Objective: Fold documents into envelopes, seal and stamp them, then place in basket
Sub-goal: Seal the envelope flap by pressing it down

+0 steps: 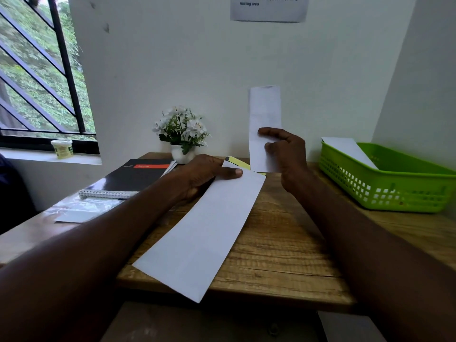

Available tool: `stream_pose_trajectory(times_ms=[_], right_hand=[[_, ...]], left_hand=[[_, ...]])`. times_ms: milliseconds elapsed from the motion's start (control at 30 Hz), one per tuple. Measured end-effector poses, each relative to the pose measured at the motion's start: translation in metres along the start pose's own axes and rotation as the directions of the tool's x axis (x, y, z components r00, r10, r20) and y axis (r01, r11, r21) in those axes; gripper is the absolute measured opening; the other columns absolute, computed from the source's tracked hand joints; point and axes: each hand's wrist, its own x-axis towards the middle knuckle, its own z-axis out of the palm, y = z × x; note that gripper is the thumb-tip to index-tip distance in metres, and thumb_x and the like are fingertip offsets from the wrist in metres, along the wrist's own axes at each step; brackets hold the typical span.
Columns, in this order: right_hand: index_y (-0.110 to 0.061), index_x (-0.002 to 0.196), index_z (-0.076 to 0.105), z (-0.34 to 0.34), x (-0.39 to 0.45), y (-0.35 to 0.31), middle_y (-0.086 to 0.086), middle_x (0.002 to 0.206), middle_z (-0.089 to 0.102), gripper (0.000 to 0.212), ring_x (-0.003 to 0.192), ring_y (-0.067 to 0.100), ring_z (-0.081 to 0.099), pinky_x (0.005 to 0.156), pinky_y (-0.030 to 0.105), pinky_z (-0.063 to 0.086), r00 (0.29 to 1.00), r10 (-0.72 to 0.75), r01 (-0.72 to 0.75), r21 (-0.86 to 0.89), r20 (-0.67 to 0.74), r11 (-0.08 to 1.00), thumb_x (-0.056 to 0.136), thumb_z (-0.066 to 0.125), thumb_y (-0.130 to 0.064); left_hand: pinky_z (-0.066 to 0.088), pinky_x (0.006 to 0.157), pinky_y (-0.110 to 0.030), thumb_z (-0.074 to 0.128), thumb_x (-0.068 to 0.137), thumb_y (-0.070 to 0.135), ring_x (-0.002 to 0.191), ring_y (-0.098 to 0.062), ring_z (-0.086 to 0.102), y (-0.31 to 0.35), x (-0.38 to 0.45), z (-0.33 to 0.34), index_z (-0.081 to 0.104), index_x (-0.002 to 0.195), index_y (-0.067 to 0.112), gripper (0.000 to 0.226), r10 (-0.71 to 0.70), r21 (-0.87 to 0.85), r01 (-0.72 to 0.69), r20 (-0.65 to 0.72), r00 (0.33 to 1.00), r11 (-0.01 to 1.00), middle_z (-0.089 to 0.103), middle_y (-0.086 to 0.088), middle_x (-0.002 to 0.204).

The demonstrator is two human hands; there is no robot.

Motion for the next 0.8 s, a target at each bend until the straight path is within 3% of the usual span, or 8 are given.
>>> stream_pose_trajectory(times_ms=[133, 233, 367, 500, 600, 700, 800], right_hand=[[-0.021, 0.107, 0.081, 0.002, -0.004, -0.004, -0.01, 0.104, 0.076, 0.044, 0.083, 0.004, 0.065, 0.063, 0.014, 0.051, 0.996, 0.042, -0.04, -0.029, 0.076, 0.999, 0.084, 0.056, 0.008], [-0.027, 0.113, 0.079, 0.007, -0.006, -0.004, -0.013, 0.112, 0.076, 0.032, 0.097, 0.009, 0.068, 0.079, 0.026, 0.055, 0.973, 0.106, -0.1, -0.037, 0.206, 0.994, 0.092, 0.065, -0.008], [-0.034, 0.118, 0.077, 0.011, -0.008, -0.004, -0.012, 0.125, 0.072, 0.026, 0.118, 0.015, 0.063, 0.089, 0.032, 0.049, 0.93, 0.177, -0.175, -0.036, 0.322, 0.984, 0.096, 0.065, -0.025], [-0.034, 0.119, 0.076, 0.009, -0.008, -0.001, -0.008, 0.129, 0.07, 0.026, 0.119, 0.022, 0.062, 0.098, 0.041, 0.052, 0.913, 0.25, -0.271, 0.021, 0.322, 0.962, 0.097, 0.064, -0.028], [-0.032, 0.12, 0.076, 0.009, -0.007, 0.004, -0.003, 0.129, 0.069, 0.028, 0.113, 0.025, 0.064, 0.093, 0.04, 0.056, 0.891, 0.3, -0.332, 0.038, 0.34, 0.943, 0.095, 0.066, -0.024], [-0.033, 0.133, 0.064, 0.011, -0.003, 0.008, 0.005, 0.128, 0.069, 0.045, 0.103, 0.025, 0.068, 0.081, 0.037, 0.06, 0.911, 0.295, -0.342, 0.127, 0.289, 0.931, 0.092, 0.071, -0.015], [-0.02, 0.142, 0.051, 0.007, 0.0, 0.009, 0.008, 0.124, 0.069, 0.059, 0.098, 0.027, 0.072, 0.091, 0.049, 0.059, 0.919, 0.352, -0.388, 0.251, 0.177, 0.887, 0.089, 0.077, -0.017]], left_hand=[[0.062, 0.083, -0.039, 0.082, 0.083, 0.008, 0.099, -0.032, 0.076, 0.0, -0.001, 0.002, 0.076, 0.116, 0.003, 0.034, 0.019, -0.021, -0.019, 0.001, 1.0, 1.0, 0.077, -0.019, 0.111], [0.063, 0.073, -0.035, 0.081, 0.084, 0.005, 0.091, -0.03, 0.077, 0.001, -0.004, 0.004, 0.074, 0.116, -0.001, 0.033, 0.019, -0.034, -0.019, -0.005, 1.0, 0.999, 0.077, -0.02, 0.109], [0.062, 0.085, -0.043, 0.084, 0.082, 0.01, 0.101, -0.034, 0.076, 0.002, -0.003, 0.001, 0.073, 0.119, 0.001, 0.04, 0.013, -0.009, -0.013, -0.02, 1.0, 1.0, 0.077, -0.018, 0.112], [0.063, 0.08, -0.041, 0.083, 0.083, 0.01, 0.097, -0.033, 0.077, 0.004, -0.005, 0.001, 0.072, 0.119, 0.001, 0.039, 0.005, -0.048, -0.007, -0.043, 0.999, 0.999, 0.077, -0.018, 0.11], [0.063, 0.069, -0.036, 0.078, 0.086, 0.005, 0.087, -0.03, 0.078, 0.005, -0.006, 0.001, 0.072, 0.117, 0.001, 0.032, 0.012, -0.111, -0.017, -0.046, 0.999, 0.994, 0.078, -0.018, 0.107], [0.062, 0.068, -0.037, 0.079, 0.085, 0.007, 0.085, -0.03, 0.078, 0.006, -0.006, 0.002, 0.071, 0.117, 0.001, 0.034, 0.001, -0.084, -0.006, -0.065, 0.998, 0.996, 0.078, -0.018, 0.104], [0.062, 0.064, -0.036, 0.078, 0.085, 0.006, 0.078, -0.029, 0.077, 0.006, -0.007, 0.003, 0.072, 0.113, -0.001, 0.03, 0.009, -0.074, -0.015, -0.079, 0.997, 0.997, 0.078, -0.019, 0.1]])
